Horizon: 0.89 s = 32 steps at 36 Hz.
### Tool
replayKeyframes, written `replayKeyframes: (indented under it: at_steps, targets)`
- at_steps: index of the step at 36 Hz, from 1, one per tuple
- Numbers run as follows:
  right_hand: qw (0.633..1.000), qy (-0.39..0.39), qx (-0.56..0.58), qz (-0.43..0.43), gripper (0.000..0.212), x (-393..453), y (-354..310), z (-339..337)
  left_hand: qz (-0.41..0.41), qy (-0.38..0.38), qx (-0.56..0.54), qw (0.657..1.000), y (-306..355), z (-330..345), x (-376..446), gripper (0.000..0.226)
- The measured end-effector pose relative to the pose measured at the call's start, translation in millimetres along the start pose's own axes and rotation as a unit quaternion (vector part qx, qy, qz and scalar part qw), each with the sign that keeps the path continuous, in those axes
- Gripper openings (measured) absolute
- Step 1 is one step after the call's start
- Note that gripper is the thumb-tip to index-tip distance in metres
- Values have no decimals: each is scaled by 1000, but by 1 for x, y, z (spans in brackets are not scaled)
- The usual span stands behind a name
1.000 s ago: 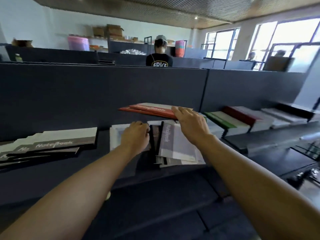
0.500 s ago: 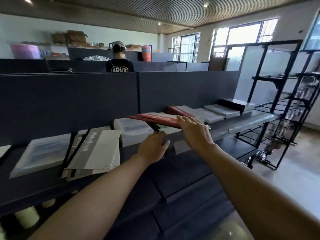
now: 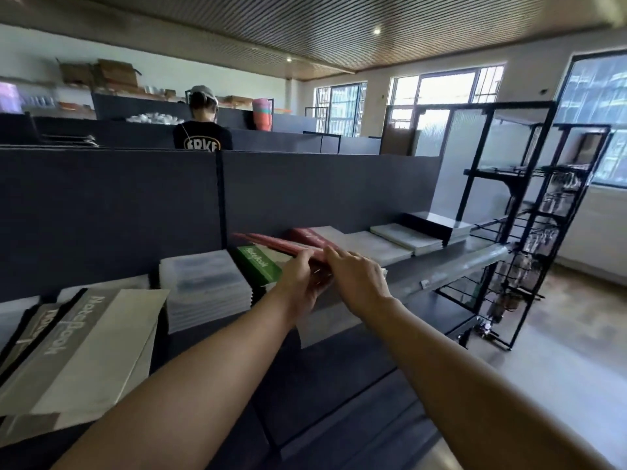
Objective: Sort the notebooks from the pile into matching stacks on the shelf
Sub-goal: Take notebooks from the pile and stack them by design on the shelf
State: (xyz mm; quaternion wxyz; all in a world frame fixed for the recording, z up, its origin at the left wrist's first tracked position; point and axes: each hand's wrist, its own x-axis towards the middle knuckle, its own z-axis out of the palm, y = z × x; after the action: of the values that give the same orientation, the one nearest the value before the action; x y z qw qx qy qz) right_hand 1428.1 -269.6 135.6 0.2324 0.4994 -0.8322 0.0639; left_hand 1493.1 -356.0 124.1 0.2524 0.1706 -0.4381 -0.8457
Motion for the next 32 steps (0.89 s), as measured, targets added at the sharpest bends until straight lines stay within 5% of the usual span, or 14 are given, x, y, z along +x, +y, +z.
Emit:
replayKeyframes:
  at_steps: [6,11,16,27,32]
  targets:
    - [990,-90,101,-33,50,31,10,3,3,58,1,998,12,-24,32,29]
    - [978,-38,163,127,50,67,38,16,3,80,35,996,24,-35,56,22]
    - [906,-116,309,265,67,106,73,48,-8,77,69,995,22,-39,77,18]
    - [747,-165,550,334,39,148,127,86,45,124,88,987,5,-21,106,31]
    - [770,-151,537,311,39,161,144,95,45,195,35,979,-2,-8,116,30]
